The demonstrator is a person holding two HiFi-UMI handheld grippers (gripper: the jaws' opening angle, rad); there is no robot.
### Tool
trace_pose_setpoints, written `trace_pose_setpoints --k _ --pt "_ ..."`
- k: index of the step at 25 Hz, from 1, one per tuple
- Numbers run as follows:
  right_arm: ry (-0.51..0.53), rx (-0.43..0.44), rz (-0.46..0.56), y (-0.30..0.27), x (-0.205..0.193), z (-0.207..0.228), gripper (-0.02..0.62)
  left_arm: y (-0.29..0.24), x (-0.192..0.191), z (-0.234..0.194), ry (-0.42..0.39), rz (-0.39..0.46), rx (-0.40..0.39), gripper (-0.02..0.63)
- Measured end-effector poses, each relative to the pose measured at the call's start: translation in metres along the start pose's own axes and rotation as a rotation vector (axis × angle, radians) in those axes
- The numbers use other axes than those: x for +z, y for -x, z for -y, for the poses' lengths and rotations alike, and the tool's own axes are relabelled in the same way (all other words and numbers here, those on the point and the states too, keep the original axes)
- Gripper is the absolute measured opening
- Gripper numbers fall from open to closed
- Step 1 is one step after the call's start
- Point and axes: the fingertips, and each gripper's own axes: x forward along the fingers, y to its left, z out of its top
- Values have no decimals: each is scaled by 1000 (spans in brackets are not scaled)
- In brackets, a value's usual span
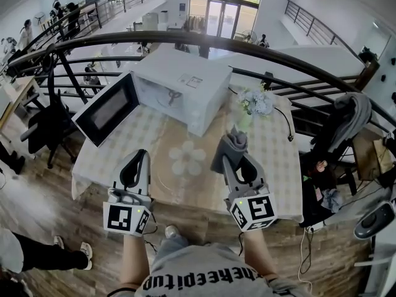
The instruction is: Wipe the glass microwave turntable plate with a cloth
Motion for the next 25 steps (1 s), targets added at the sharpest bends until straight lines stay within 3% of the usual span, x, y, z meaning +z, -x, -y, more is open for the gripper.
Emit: trace_pose_setpoints --k 25 --pt "8 -1 40 2 8 -9 121 8 -1 -4 10 -7 18 18"
